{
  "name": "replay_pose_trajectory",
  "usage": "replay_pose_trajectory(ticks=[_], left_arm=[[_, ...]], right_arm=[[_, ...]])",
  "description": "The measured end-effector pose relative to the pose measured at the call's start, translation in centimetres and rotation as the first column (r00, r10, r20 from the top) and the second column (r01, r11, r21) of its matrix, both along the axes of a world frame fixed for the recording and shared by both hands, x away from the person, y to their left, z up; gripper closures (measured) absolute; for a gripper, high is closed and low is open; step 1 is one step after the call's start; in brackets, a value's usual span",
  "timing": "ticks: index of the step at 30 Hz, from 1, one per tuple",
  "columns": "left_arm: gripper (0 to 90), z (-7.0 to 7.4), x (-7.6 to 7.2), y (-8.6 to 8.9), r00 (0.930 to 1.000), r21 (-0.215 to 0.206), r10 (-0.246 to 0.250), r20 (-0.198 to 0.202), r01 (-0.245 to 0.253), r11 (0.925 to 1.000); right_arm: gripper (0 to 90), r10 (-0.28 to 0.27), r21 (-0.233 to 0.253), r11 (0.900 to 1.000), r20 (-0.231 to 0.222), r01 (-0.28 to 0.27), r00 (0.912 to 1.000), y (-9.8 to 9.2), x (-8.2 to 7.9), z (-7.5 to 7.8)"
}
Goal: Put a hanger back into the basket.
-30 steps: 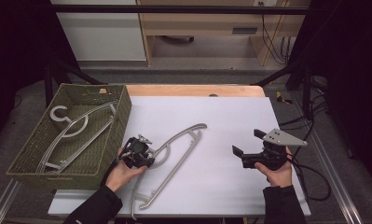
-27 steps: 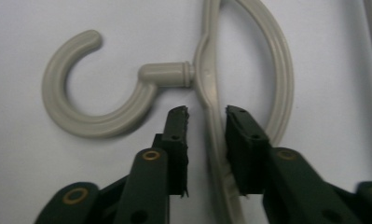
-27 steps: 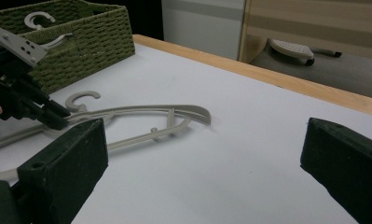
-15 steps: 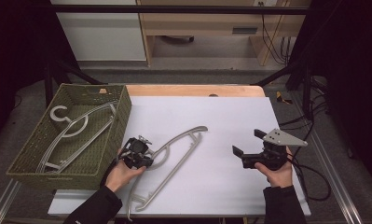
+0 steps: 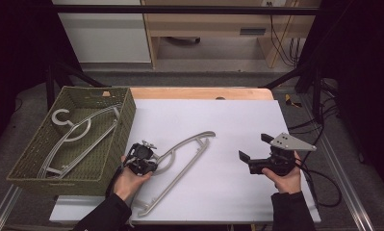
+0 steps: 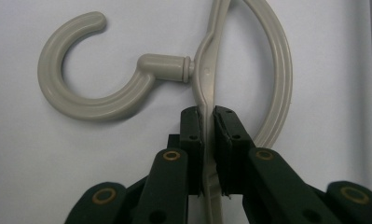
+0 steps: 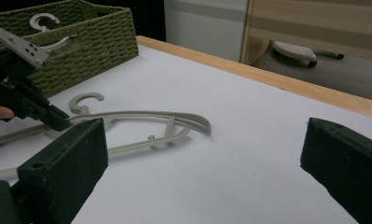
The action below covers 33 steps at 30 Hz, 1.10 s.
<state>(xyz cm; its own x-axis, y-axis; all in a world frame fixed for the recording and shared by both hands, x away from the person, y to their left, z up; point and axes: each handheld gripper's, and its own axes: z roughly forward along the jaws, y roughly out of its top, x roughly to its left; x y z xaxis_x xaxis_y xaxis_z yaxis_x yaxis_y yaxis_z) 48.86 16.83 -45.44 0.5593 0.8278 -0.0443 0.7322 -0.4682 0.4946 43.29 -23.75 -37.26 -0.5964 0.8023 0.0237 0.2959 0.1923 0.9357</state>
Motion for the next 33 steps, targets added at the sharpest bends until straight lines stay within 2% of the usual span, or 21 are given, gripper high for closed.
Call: replay_pose_trajectory(ticks=[2, 3, 4, 6, 8, 16, 22, 26, 28, 29, 31, 33], left_arm=[[82.2, 0.5, -0.3, 0.1, 0.9993, -0.014, 0.001, 0.038, -0.001, 0.9999], [82.2, 1.1, -0.5, 0.3, 0.9988, -0.035, -0.001, 0.049, 0.003, 0.9994], [82.3, 1.1, -0.5, 0.3, 0.9988, -0.035, -0.001, 0.049, 0.003, 0.9994], [82.4, 2.4, -1.2, 0.7, 0.9969, -0.070, -0.015, 0.078, 0.021, 0.9973], [82.5, 3.0, -1.5, 0.9, 0.9953, -0.086, -0.024, 0.093, 0.032, 0.9958], [82.8, 4.4, -2.2, 1.3, 0.9920, -0.122, -0.054, 0.114, 0.068, 0.9902], [82.9, 5.5, -2.7, 1.9, 0.9866, -0.157, -0.060, 0.152, 0.084, 0.9841], [83.0, 7.0, -3.3, 2.7, 0.9784, -0.187, -0.065, 0.196, 0.103, 0.9770], [83.0, 7.2, -3.4, 2.8, 0.9772, -0.194, -0.063, 0.203, 0.103, 0.9755], [83.0, 7.8, -3.7, 3.0, 0.9727, -0.205, -0.062, 0.224, 0.109, 0.9726], [83.0, 8.1, -3.8, 3.2, 0.9713, -0.209, -0.061, 0.230, 0.110, 0.9716], [82.9, 9.0, -4.1, 3.6, 0.9657, -0.223, -0.054, 0.254, 0.113, 0.9683]], right_arm=[[0.9, -0.002, 0.003, 1.000, 0.000, 0.002, 1.0000, -0.2, 0.0, 0.0], [1.0, -0.002, 0.005, 1.000, 0.000, 0.002, 1.0000, -0.3, 0.0, 0.0], [0.9, -0.002, 0.006, 1.000, -0.001, 0.002, 1.0000, -0.3, 0.1, -0.1], [0.9, -0.003, 0.005, 1.000, -0.004, 0.003, 1.0000, -0.3, 0.1, -0.1], [0.9, -0.002, 0.006, 1.000, -0.004, 0.002, 1.0000, -0.3, 0.1, -0.2], [1.0, -0.001, 0.012, 1.000, -0.002, 0.001, 1.0000, -0.3, 0.1, -0.1], [1.0, -0.005, 0.017, 1.000, -0.001, 0.005, 1.0000, -0.5, -0.1, 0.0], [1.0, -0.004, 0.014, 1.000, 0.000, 0.004, 1.0000, -0.5, 0.0, 0.0], [1.0, -0.003, 0.015, 1.000, 0.000, 0.003, 1.0000, -0.4, 0.0, 0.0], [1.0, -0.003, 0.014, 1.000, 0.001, 0.003, 1.0000, -0.4, 0.0, 0.0], [1.0, -0.002, 0.015, 1.000, 0.001, 0.002, 1.0000, -0.4, 0.0, 0.0], [1.0, -0.005, 0.016, 1.000, 0.000, 0.005, 1.0000, -0.5, 0.0, 0.0]])
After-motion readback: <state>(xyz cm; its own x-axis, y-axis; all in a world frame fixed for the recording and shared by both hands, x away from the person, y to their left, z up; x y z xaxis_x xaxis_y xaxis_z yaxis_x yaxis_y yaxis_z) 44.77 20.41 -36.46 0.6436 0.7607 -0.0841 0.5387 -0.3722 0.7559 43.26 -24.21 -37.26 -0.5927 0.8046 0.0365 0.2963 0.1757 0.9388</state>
